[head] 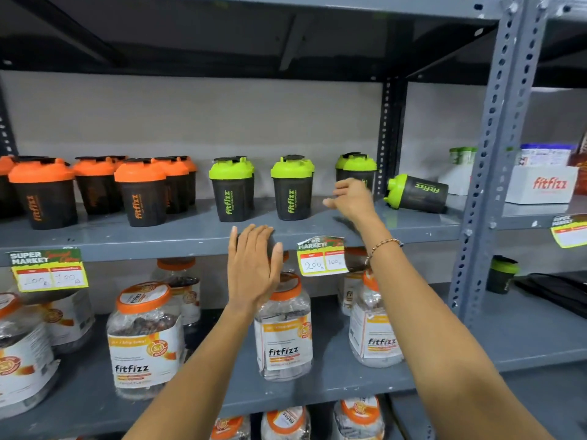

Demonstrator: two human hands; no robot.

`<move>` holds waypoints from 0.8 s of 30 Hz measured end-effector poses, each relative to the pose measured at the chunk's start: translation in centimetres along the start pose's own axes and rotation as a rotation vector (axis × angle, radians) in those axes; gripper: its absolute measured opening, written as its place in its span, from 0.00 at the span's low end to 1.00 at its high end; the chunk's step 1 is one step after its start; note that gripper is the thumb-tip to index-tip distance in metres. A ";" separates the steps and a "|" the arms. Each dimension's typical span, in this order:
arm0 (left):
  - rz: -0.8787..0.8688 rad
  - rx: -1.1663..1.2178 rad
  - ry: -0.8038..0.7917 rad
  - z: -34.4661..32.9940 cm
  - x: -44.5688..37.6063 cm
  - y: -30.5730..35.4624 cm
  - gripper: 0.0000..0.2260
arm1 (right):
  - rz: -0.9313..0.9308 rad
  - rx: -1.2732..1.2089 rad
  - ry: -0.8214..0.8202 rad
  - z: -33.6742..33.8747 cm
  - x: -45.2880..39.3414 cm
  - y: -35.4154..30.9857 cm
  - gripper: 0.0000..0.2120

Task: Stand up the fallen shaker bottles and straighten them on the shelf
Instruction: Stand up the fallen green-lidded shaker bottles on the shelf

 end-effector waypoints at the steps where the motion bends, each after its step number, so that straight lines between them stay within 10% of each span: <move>1: -0.019 0.014 -0.005 -0.3 -0.2 1.1 0.21 | 0.055 0.052 0.050 2.3 -0.3 -0.2 0.23; 6: -0.112 -0.068 -0.038 -1.7 -1.5 4.6 0.20 | 0.188 0.439 0.237 12.3 -2.7 0.1 0.16; 15: -0.050 -0.301 -0.026 -3.1 -1.6 5.0 0.21 | -0.076 0.847 -0.019 16.7 -7.0 5.5 0.30; 20: -0.035 -0.335 -0.045 -3.4 -1.6 5.1 0.23 | -0.002 1.066 -0.117 16.0 -8.3 4.5 0.20; 24: -0.026 -0.329 -0.032 -3.4 -1.5 5.1 0.22 | -0.026 1.014 -0.183 16.0 -8.5 4.6 0.37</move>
Point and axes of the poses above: each hand's wrist, its own x-axis away from the middle knuckle, its own z-axis out of the back of the hand, y = z × x, the point moved 9 cm from there along -x, towards the middle knuckle, and after that the axes turned 12 degrees about -x, right-handed, at the moved point
